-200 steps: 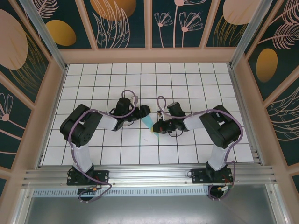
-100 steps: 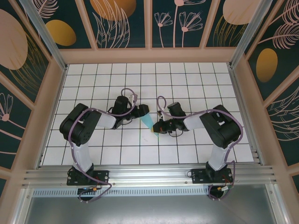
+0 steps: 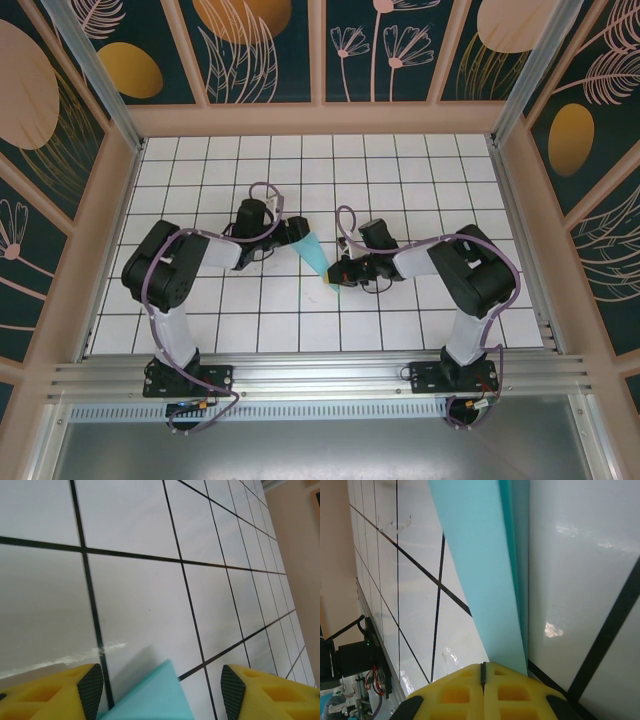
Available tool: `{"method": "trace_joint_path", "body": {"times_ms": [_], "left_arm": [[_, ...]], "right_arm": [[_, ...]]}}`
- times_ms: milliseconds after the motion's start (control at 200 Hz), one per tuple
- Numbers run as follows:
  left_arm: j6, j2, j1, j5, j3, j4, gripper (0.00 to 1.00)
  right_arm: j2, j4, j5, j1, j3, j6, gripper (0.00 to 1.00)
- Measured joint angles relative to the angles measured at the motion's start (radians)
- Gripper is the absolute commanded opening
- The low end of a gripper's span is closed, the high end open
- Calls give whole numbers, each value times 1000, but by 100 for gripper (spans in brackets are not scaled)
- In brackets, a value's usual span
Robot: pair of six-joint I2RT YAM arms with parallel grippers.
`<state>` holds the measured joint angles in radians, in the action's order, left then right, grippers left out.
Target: Fold a paper plane with a square sheet of paper (pick it up from the middle)
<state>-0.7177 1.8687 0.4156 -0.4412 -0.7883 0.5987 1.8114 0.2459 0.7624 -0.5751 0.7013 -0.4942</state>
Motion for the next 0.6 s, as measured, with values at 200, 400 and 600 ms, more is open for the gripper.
{"method": "trace_joint_path", "body": {"times_ms": [200,400,600], "left_arm": [[-49,-179,-9,3,11,-21,63],[-116,-298,84,9,62,12,42],[-201,-214,163,42,156,43,25]], "right_arm": [[0,-14,1,1,6,0,0],[4,-16,8,3,8,-1,0],[5,-16,11,5,9,-1,0]]}}
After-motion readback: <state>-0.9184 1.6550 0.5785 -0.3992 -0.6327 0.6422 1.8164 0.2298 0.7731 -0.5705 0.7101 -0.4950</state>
